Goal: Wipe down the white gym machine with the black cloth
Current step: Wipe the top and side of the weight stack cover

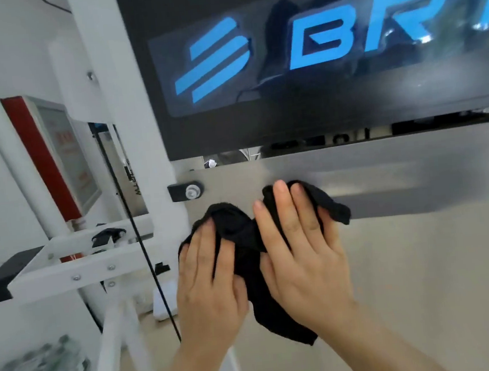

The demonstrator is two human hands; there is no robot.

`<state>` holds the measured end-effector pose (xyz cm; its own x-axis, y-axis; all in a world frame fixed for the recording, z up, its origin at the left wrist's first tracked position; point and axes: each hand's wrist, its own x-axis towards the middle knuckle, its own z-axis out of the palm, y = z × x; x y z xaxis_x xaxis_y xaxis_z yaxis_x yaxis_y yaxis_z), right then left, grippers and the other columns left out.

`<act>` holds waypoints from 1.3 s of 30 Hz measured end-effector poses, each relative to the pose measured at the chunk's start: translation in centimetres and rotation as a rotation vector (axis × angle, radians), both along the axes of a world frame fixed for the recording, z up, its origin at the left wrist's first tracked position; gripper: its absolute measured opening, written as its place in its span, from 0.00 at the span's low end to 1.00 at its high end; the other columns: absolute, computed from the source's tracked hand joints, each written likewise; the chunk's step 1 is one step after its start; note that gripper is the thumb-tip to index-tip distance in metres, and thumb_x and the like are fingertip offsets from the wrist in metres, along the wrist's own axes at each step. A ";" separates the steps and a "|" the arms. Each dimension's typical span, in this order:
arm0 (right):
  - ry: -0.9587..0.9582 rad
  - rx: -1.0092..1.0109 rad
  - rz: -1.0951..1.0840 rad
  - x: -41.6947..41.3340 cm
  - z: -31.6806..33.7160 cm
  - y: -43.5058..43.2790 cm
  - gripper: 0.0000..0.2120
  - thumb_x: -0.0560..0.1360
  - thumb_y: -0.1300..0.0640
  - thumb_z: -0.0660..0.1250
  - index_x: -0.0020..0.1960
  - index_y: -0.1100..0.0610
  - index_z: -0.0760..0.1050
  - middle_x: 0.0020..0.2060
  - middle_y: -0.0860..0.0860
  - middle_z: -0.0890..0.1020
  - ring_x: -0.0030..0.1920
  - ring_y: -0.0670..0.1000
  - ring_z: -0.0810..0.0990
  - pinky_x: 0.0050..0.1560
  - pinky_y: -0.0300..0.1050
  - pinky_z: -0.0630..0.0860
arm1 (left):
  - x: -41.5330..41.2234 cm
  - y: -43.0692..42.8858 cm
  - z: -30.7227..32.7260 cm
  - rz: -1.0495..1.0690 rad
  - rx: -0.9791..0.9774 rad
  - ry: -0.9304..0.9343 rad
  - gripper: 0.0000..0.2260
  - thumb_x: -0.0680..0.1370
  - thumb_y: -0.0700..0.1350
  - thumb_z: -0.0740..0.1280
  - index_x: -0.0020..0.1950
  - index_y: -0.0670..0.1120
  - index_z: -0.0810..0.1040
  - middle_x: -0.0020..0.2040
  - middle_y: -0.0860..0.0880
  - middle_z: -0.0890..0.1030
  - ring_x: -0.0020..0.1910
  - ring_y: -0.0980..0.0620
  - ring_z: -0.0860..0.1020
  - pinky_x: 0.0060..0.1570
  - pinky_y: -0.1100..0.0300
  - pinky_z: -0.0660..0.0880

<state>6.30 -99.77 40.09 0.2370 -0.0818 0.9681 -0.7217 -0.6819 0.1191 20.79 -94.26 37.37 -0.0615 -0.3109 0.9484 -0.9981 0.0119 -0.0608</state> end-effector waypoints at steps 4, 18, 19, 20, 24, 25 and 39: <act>0.133 0.011 0.025 4.3 -0.5 1.6 0.26 0.79 0.56 0.56 0.77 0.59 0.62 0.77 0.60 0.57 0.79 0.57 0.54 0.77 0.52 0.48 | 1.4 1.6 0.2 0.043 0.084 0.194 0.27 0.77 0.44 0.56 0.77 0.42 0.58 0.78 0.42 0.58 0.79 0.46 0.54 0.75 0.46 0.57; 0.117 0.068 0.152 3.6 -0.9 3.2 0.24 0.77 0.57 0.62 0.73 0.51 0.71 0.74 0.57 0.68 0.70 0.57 0.73 0.65 0.52 0.68 | 1.8 1.9 5.2 -0.590 -0.038 0.984 0.13 0.81 0.50 0.56 0.66 0.57 0.62 0.52 0.76 0.74 0.56 0.73 0.73 0.52 0.78 0.67; 0.101 0.072 0.161 3.7 -0.9 3.2 0.25 0.75 0.58 0.66 0.72 0.53 0.71 0.74 0.57 0.69 0.71 0.56 0.72 0.66 0.53 0.67 | 2.2 1.4 5.4 -0.551 -0.035 1.011 0.12 0.82 0.52 0.56 0.65 0.57 0.63 0.50 0.76 0.74 0.53 0.73 0.73 0.49 0.79 0.67; 0.085 0.073 0.169 3.9 -0.9 3.2 0.26 0.74 0.59 0.68 0.72 0.54 0.72 0.73 0.57 0.69 0.72 0.56 0.70 0.68 0.53 0.65 | 2.5 1.0 5.8 -0.519 -0.035 1.023 0.12 0.81 0.54 0.55 0.64 0.56 0.65 0.48 0.76 0.75 0.52 0.73 0.74 0.48 0.79 0.67; 0.102 0.093 0.154 5.2 -1.2 3.6 0.29 0.73 0.59 0.69 0.74 0.56 0.69 0.75 0.57 0.66 0.76 0.55 0.64 0.71 0.52 0.61 | 4.3 0.4 6.1 -0.576 0.022 1.173 0.21 0.76 0.65 0.54 0.58 0.54 0.76 0.51 0.61 0.81 0.54 0.62 0.78 0.56 0.63 0.70; 0.132 0.113 0.134 5.6 -1.4 3.7 0.30 0.73 0.58 0.68 0.74 0.57 0.68 0.76 0.57 0.64 0.76 0.54 0.62 0.71 0.52 0.60 | 4.5 0.4 5.9 -0.625 0.058 1.260 0.24 0.75 0.68 0.55 0.57 0.53 0.78 0.52 0.56 0.82 0.56 0.57 0.79 0.58 0.59 0.72; 0.164 0.204 0.190 6.1 -3.5 5.2 0.32 0.72 0.64 0.64 0.76 0.59 0.64 0.76 0.56 0.64 0.77 0.55 0.62 0.71 0.53 0.63 | 4.8 1.0 5.9 -0.640 0.155 1.187 0.19 0.81 0.59 0.55 0.58 0.48 0.77 0.54 0.53 0.81 0.52 0.65 0.77 0.57 0.70 0.70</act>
<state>12.40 -94.55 36.57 0.4181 -0.2093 0.8840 -0.5616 -0.8244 0.0704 25.59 -93.27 43.25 0.5885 -0.6440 0.4888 -0.2648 0.4177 0.8692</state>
